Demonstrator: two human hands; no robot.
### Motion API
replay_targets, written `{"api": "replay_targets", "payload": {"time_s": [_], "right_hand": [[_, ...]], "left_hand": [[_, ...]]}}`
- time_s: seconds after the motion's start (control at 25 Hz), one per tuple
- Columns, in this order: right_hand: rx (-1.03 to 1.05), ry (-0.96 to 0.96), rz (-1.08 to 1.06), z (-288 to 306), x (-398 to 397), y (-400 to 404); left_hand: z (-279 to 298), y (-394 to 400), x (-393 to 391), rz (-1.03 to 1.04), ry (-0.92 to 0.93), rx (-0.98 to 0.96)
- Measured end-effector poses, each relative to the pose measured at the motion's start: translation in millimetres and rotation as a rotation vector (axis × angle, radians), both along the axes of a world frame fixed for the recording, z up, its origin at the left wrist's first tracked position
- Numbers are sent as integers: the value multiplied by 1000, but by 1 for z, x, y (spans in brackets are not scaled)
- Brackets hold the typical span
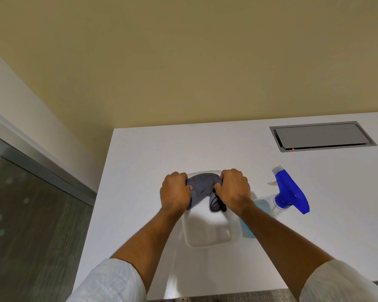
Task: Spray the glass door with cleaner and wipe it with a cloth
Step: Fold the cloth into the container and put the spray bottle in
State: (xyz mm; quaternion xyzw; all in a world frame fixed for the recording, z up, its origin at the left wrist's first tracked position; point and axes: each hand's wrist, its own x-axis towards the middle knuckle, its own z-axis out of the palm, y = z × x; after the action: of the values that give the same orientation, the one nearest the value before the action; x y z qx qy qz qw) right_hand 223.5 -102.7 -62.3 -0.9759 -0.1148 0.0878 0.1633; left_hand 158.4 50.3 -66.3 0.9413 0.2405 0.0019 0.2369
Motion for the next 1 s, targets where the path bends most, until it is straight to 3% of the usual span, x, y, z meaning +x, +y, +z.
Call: {"api": "replay_targets", "payload": {"time_s": [0.16, 0.48, 1.0], "right_hand": [[4, 0, -9, -1, 1, -1], [-52, -105, 26, -6, -11, 0], [20, -99, 159, 16, -60, -15]], "left_hand": [[-1, 6, 4, -28, -19, 18], [-4, 9, -11, -172, -36, 234], [10, -12, -62, -301, -53, 302]]}}
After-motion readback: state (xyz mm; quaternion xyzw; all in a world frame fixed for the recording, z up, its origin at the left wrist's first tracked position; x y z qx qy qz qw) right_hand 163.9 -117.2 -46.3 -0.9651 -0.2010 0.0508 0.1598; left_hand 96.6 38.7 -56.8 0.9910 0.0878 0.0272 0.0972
